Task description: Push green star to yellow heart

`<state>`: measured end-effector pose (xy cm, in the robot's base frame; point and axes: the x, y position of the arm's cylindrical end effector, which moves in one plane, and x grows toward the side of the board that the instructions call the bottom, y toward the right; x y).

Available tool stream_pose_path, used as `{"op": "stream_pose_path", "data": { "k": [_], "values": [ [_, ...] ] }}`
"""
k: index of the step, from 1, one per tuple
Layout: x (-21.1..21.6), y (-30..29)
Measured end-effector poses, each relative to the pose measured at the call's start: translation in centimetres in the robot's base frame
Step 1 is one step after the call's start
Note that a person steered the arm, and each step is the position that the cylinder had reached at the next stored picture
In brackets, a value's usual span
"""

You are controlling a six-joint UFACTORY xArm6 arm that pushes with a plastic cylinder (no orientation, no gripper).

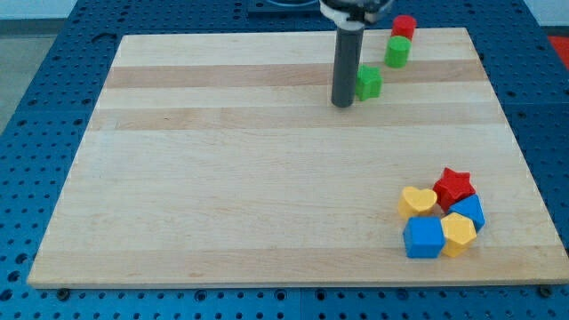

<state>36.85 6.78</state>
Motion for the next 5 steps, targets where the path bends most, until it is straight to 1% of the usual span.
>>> {"op": "stream_pose_path", "data": {
  "k": [1, 2, 3, 4, 5],
  "values": [
    [-2.7, -1.7],
    [-7.6, -4.3],
    [-10.1, -3.0],
    [-9.5, 1.4],
    [-6.3, 2.5]
  ]
}}
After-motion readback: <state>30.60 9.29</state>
